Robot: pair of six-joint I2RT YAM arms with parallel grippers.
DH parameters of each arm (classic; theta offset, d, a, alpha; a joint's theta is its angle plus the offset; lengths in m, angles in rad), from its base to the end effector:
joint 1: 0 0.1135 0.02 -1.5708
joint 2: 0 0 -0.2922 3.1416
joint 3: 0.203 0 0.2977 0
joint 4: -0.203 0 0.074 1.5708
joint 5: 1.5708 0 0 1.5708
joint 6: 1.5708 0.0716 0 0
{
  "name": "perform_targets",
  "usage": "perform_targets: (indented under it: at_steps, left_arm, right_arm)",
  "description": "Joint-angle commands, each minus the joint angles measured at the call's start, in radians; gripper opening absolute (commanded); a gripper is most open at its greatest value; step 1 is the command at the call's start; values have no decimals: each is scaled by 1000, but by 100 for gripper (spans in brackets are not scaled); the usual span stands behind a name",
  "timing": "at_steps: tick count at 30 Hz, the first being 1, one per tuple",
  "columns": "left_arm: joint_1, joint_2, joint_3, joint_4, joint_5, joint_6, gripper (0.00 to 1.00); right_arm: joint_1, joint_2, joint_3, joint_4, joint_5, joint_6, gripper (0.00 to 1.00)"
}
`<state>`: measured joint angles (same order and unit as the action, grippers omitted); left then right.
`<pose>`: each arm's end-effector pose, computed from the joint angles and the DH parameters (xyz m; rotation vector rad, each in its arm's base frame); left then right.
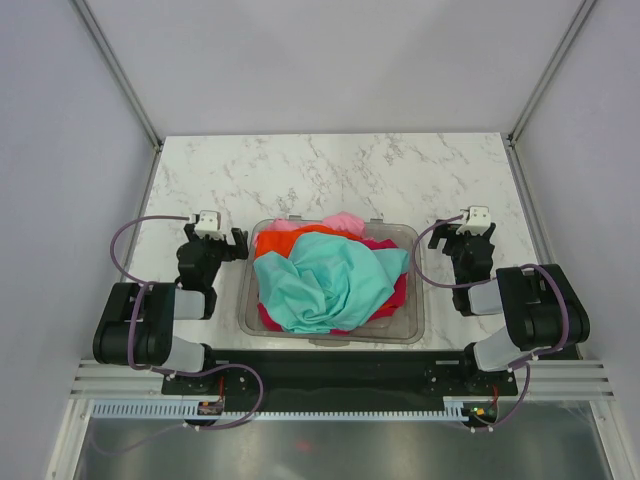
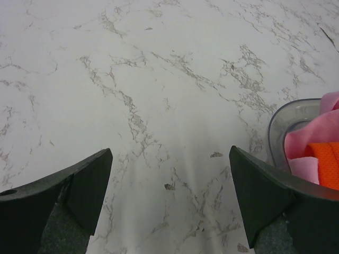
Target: Fold and stack the t-shirts
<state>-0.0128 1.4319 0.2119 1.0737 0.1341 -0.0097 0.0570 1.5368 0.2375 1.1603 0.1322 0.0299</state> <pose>0.2794 -0.0132 0.1286 0.1021 1.7145 -0.1318 0.2897 0.0071 0.1206 0.0751 1.7072 -0.0484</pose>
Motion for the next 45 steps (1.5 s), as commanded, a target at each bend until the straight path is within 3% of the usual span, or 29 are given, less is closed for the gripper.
perform_targets:
  at_steps: [1, 12, 14, 15, 16, 17, 18, 19, 21, 22, 23, 25, 27, 29, 34, 37, 42, 43, 45]
  left_arm:
    - [-3, 1, 7, 58, 6, 34, 100]
    - [-3, 1, 7, 58, 7, 34, 100]
    - [-3, 2, 7, 58, 5, 34, 100]
    - [-3, -1, 7, 58, 6, 34, 100]
    - [-3, -1, 9, 58, 6, 34, 100]
    - [-3, 1, 7, 58, 6, 36, 100]
    - [-3, 1, 9, 58, 7, 34, 100]
    - [-3, 1, 9, 55, 7, 36, 99]
    - [-3, 1, 9, 58, 6, 34, 100]
    - [-3, -1, 9, 58, 6, 36, 100]
    - [-3, -1, 9, 58, 7, 36, 100]
    - [-3, -1, 7, 58, 6, 34, 100]
    - [-3, 1, 7, 58, 6, 34, 100]
    - [-3, 1, 9, 57, 6, 34, 100]
    - [-3, 2, 9, 58, 5, 34, 100]
    - [-3, 1, 7, 60, 7, 34, 100]
    - [-3, 1, 9, 58, 6, 34, 100]
    - [-3, 1, 7, 58, 6, 34, 100]
    - [-3, 1, 9, 58, 7, 34, 100]
  right_arm:
    - [1, 0, 8, 27, -14, 7, 98]
    - [3, -9, 8, 35, -17, 4, 98]
    - [27, -90, 90, -153, 10, 1, 98]
    - [44, -210, 162, -493, 58, -1, 98]
    - [56, -251, 338, -652, 93, 11, 98]
    - [67, -306, 433, -940, 71, 28, 98]
    - [67, -323, 526, -1056, 31, 51, 98]
    - [67, -337, 680, -1149, -105, 120, 98]
    - [66, -365, 770, -1287, -250, 207, 98]
    - [66, -374, 795, -1319, -267, 384, 98]
    - [60, -377, 802, -1391, -314, 443, 98]
    - [78, -348, 892, -1483, -483, 417, 98]
    - [215, -369, 927, -1618, -390, 383, 98]
    - [385, -461, 912, -1636, -266, 402, 98]
    - [600, -567, 830, -1662, -263, 525, 98]
    - [760, -601, 778, -1657, -182, 562, 96]
    - [998, -508, 764, -1662, -27, 622, 88]
    - [1089, -476, 789, -1672, 63, 630, 87]
    - [1159, -371, 819, -1706, 137, 640, 88]
